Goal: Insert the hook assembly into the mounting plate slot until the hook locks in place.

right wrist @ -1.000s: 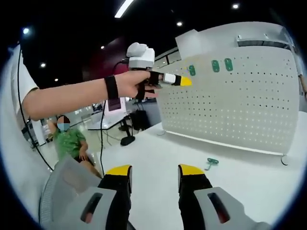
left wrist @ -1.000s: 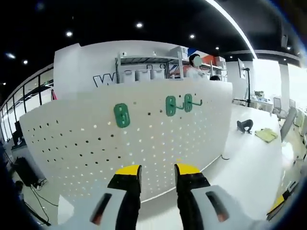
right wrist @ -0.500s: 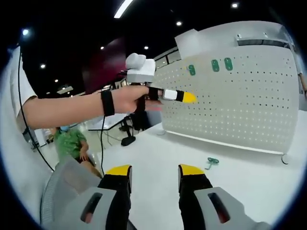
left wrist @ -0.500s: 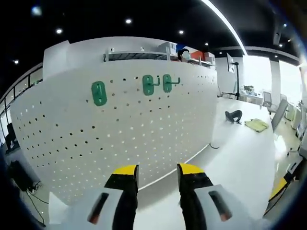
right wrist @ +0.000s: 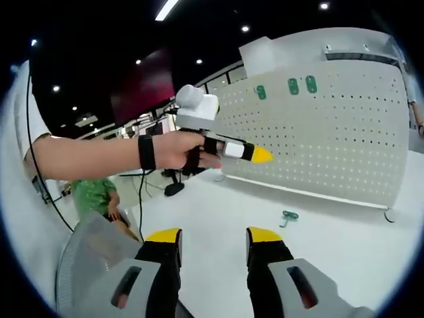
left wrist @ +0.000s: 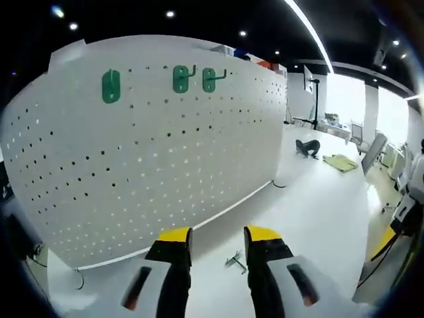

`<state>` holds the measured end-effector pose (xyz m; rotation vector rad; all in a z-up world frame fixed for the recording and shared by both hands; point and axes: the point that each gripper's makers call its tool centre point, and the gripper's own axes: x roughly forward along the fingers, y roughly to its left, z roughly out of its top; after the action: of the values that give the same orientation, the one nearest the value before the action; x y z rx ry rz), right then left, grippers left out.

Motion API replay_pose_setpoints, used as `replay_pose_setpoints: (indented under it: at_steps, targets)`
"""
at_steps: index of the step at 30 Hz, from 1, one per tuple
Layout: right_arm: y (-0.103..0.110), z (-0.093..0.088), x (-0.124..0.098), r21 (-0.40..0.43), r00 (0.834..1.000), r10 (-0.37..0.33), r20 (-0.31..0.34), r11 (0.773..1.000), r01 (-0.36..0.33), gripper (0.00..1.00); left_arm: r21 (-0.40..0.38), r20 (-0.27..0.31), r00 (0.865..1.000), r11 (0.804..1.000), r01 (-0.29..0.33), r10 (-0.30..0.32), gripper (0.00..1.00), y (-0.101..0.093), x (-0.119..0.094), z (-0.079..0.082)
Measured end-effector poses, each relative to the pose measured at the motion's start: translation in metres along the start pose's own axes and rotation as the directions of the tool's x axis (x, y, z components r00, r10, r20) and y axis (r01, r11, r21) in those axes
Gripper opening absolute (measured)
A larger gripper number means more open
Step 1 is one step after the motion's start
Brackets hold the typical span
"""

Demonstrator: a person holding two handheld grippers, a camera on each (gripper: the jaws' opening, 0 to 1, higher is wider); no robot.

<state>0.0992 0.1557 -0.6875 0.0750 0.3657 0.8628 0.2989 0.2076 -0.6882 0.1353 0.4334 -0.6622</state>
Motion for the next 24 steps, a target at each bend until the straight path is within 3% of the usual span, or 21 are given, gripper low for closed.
replay_pose_setpoints:
  at_steps: [16, 19, 24]
  targets:
    - [-0.002, -0.011, -0.003, 0.028, 0.999, -0.036, -0.008, 0.999, 0.036, 0.39, -0.015, -0.054, 0.996, 0.997, 0.074, -0.074, 0.31, -0.016, 0.022, -0.035]
    - [-0.003, -0.011, -0.003, 0.033, 0.999, -0.045, -0.004, 0.998, 0.045, 0.39, 0.031, -0.057, 0.995, 0.996, 0.086, -0.084, 0.30, -0.019, 0.026, -0.041]
    - [-0.003, -0.014, -0.005, 0.043, 0.999, -0.052, -0.003, 0.998, 0.053, 0.39, 0.026, -0.072, 0.993, 0.995, 0.101, -0.099, 0.30, -0.024, 0.032, -0.049]
